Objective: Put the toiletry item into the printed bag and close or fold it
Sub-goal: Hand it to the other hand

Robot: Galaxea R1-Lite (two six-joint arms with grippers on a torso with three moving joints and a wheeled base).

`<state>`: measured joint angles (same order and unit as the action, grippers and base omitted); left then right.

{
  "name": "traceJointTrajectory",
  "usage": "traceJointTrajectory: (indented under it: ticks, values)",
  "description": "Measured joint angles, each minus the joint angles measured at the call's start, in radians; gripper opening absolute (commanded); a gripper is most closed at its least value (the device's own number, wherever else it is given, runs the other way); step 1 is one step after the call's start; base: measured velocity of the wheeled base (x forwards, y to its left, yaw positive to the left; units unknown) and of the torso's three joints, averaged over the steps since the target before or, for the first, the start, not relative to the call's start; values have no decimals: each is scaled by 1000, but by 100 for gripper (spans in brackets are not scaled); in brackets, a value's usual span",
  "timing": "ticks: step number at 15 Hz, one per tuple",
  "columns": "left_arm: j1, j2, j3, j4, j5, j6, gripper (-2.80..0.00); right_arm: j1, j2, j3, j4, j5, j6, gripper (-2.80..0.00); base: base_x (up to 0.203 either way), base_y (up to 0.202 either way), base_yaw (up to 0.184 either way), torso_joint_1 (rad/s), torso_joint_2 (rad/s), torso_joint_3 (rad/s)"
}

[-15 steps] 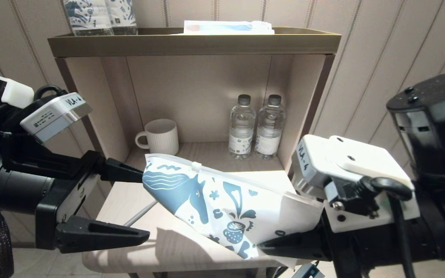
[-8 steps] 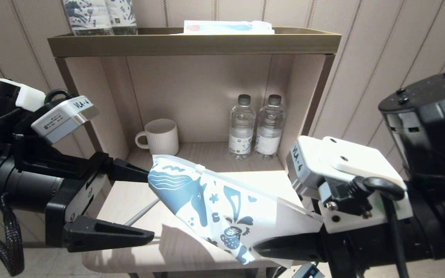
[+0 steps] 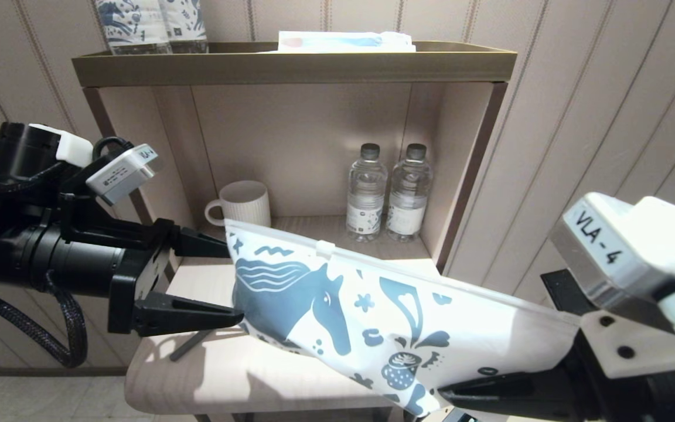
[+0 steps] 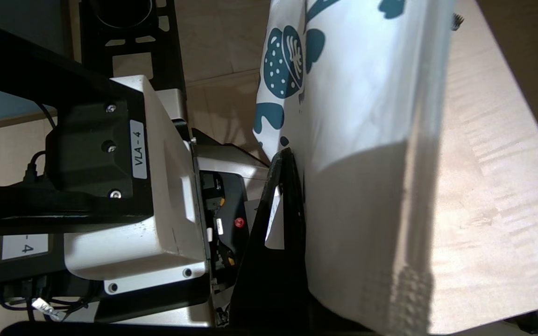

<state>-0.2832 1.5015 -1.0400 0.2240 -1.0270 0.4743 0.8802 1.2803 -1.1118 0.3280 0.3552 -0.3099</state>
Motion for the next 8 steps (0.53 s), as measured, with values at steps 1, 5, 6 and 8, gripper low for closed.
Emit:
traceJointTrajectory:
  ticks: [1,5,6,8]
  values:
    - [2,7,-1,0,-2,0,0,1,-6,9,-2,2,3,-280,0,0,0,0,0,0]
    - [5,12,1,0,-50,1,0,1,16,19,-14,22,7,-280,0,0,0,0,0,0]
    - [5,8,3,0,-61,1,0,1,33,17,-15,26,8,-280,0,0,0,0,0,0]
    - [5,-5,10,0,-76,2,0,0,67,9,-36,32,8,-280,0,0,0,0,0,0]
